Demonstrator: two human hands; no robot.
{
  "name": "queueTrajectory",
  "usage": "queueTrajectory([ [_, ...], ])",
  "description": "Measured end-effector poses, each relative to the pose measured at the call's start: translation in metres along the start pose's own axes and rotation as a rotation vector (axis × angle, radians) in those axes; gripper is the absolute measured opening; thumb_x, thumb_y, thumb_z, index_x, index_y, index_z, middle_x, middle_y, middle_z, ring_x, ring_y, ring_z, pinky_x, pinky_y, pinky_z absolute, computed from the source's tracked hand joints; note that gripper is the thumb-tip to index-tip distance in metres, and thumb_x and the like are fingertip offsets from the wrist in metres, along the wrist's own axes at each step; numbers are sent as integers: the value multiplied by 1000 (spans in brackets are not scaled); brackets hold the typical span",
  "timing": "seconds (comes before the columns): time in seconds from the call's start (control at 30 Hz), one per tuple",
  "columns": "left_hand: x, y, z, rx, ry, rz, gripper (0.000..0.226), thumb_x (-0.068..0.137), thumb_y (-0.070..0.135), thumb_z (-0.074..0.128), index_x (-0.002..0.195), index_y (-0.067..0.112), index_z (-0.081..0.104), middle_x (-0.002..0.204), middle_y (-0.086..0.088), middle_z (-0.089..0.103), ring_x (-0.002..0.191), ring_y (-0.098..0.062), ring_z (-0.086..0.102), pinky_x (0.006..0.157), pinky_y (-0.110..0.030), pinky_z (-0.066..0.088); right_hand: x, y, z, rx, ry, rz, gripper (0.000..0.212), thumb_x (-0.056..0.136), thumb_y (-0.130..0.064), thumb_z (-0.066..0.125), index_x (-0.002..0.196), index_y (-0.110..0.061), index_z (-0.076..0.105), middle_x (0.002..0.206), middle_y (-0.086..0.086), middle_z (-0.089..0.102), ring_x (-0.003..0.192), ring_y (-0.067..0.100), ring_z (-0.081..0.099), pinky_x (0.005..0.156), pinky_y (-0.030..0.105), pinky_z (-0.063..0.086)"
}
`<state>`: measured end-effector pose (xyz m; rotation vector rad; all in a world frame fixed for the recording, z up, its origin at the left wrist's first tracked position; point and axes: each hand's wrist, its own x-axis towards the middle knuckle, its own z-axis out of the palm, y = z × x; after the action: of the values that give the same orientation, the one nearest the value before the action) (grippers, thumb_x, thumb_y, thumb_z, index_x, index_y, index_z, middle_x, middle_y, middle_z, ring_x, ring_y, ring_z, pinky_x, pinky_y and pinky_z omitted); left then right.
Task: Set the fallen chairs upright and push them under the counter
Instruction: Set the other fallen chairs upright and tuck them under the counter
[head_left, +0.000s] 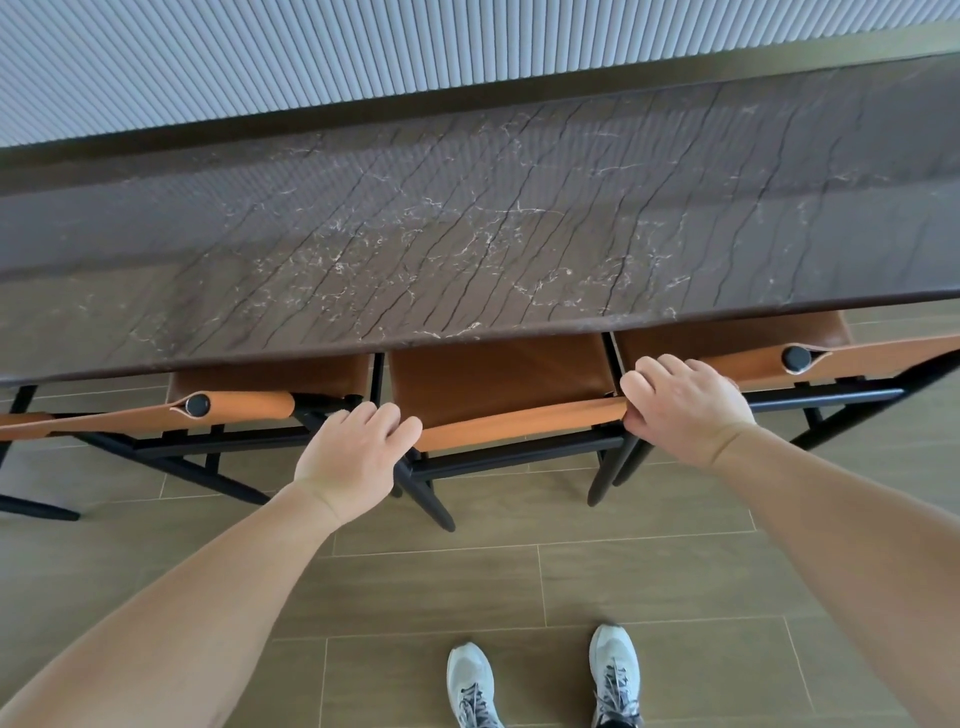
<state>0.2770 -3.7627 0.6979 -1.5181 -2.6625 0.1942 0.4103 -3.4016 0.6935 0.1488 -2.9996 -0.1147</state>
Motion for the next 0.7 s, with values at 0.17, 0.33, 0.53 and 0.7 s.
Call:
queueTrajectory([
  [0.17,0,1,-3,-36,31,21,51,54,-10,71,95,12,50,73,-7,49,59,-24,43,50,-29,29,-2,0,3,7,-4,0,27,65,-14,78,75,-9,54,70,10,52,57,33,50,48,38,44],
  [0.33,-1,12,1,-61,63,74,52,58,-12,67,97,13,45,73,-8,50,57,-24,44,48,-30,31,-26,0,13,10,-12,13,31,64,-14,82,75,-8,55,70,12,54,56,34,53,48,39,44],
  [0.53,10,-9,-3,25,19,77,53,51,-14,64,94,11,47,74,-9,48,57,-29,43,47,-32,31,-18,-6,13,27,21,26,28,66,-14,80,74,-8,54,69,10,52,56,33,51,47,38,43],
  [0.7,14,-37,-7,76,-41,56,48,52,-12,69,89,12,50,73,-8,45,59,-27,40,52,-32,23,-2,-23,14,5,16,21,22,71,-15,75,76,-8,55,69,10,53,56,33,51,47,37,40],
])
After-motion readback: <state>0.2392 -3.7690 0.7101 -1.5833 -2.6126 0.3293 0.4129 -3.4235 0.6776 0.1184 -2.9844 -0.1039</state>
